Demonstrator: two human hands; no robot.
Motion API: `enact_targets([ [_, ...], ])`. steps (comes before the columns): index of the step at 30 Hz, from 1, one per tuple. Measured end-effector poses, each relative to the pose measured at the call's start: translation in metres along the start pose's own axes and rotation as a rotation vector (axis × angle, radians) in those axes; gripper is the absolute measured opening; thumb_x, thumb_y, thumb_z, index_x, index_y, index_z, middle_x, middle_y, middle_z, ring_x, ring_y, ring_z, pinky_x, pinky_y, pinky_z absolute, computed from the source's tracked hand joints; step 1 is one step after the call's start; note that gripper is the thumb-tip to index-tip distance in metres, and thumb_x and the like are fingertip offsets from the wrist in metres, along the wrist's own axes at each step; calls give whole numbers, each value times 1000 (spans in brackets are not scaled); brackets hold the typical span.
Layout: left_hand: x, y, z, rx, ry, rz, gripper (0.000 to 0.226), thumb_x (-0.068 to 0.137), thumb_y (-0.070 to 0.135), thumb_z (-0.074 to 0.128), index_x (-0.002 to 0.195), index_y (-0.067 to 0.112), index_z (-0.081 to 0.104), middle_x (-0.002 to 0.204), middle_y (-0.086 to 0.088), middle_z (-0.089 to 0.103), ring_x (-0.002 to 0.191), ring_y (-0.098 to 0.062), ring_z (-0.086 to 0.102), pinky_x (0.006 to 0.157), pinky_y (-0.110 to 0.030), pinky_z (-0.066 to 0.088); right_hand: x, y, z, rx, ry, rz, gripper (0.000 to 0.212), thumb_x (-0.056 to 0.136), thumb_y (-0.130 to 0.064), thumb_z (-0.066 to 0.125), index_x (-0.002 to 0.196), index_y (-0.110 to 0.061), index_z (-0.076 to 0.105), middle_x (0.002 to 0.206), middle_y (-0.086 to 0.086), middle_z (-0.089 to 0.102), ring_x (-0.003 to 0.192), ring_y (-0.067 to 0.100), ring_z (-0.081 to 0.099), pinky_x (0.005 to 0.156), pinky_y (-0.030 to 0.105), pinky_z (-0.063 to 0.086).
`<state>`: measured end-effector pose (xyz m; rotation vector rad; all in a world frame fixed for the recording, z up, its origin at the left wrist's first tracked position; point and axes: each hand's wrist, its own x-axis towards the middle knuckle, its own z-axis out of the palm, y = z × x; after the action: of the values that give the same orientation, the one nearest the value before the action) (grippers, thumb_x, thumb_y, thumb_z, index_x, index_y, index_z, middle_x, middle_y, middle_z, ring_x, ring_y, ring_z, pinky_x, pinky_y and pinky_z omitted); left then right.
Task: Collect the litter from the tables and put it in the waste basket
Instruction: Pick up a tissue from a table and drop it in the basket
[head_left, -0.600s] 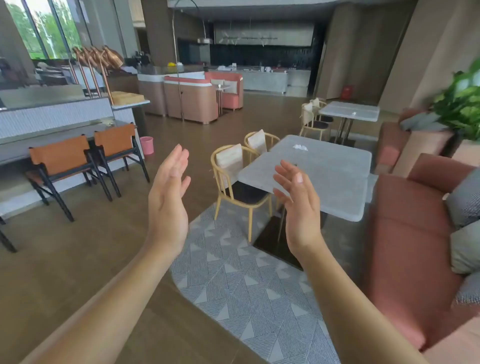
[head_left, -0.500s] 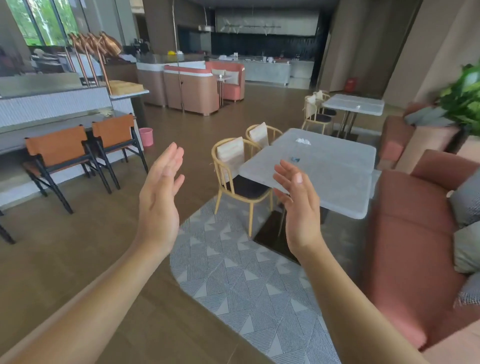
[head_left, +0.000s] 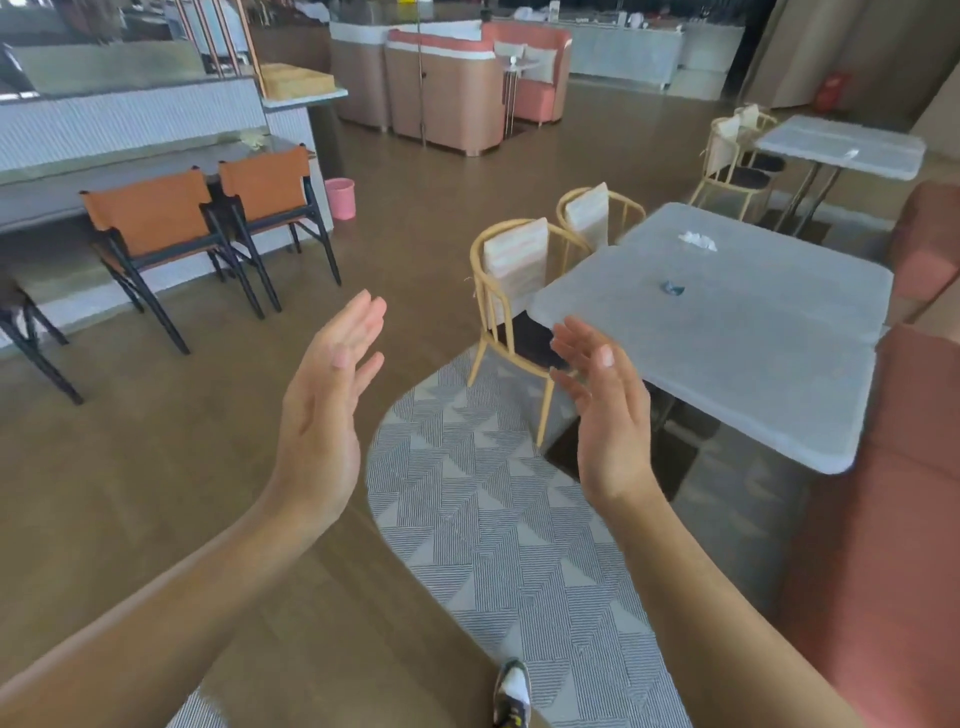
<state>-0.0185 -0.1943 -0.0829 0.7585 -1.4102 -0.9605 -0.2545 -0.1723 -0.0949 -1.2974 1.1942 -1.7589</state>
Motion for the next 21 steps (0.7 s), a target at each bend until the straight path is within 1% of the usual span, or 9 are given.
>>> enact_targets([
  [2,20,-21,14,-7,42,-29,47,107,53,36,150,36,49,161,4,52,153,-15,43,125,-46,36,29,20,-2,2,-29,9,62,97,-76,46,136,-33,66,139,-10,67,136,14,59,112,47,48],
  [5,48,-42,34,-41,113,-80,48,104,62,43,145,41,53,159,5,53,152,-13,44,124,-44,37,67,43,-8,1,-65,41,66,98,-75,45,139,-27,64,139,-10,67,137,13,58,114,50,47],
  [6,58,-49,40,-48,136,-87,47,103,61,44,144,42,53,159,5,53,151,-13,45,124,-45,37,80,51,-10,5,-82,43,67,98,-75,45,139,-26,64,139,-10,67,137,13,58,114,50,47],
  [9,87,-71,53,-42,170,-105,46,103,55,41,145,38,52,159,6,54,150,-13,46,124,-47,37,114,70,-12,37,-107,78,61,100,-72,45,137,-27,65,136,-8,68,135,15,59,110,41,49],
  [11,102,-83,55,-43,177,-112,47,105,53,40,147,35,51,158,6,54,151,-14,46,124,-48,37,133,79,-10,56,-120,106,56,102,-64,45,137,-25,65,134,-8,69,133,15,60,105,32,51],
  [13,119,-95,56,-45,181,-121,47,105,52,40,147,34,51,158,6,54,151,-15,46,124,-49,37,155,90,-8,60,-130,117,53,103,-60,44,136,-24,65,133,-7,69,132,15,61,103,29,52],
  [17,156,-117,52,-43,191,-129,43,106,49,39,146,37,53,159,6,54,151,-14,45,125,-48,36,196,110,5,59,-156,118,51,101,-67,46,134,-33,66,135,-6,69,134,18,61,109,40,50],
  [19,175,-130,45,-39,199,-130,43,106,49,39,146,38,52,158,7,54,151,-14,46,125,-48,37,214,121,16,51,-163,121,58,98,-74,47,134,-34,66,136,-6,69,135,17,60,110,40,50],
  [21,195,-145,35,-30,203,-127,44,106,50,38,146,38,51,159,6,54,151,-14,46,124,-48,37,232,135,29,48,-160,130,60,98,-73,47,135,-31,66,136,-7,69,134,16,60,111,41,50],
])
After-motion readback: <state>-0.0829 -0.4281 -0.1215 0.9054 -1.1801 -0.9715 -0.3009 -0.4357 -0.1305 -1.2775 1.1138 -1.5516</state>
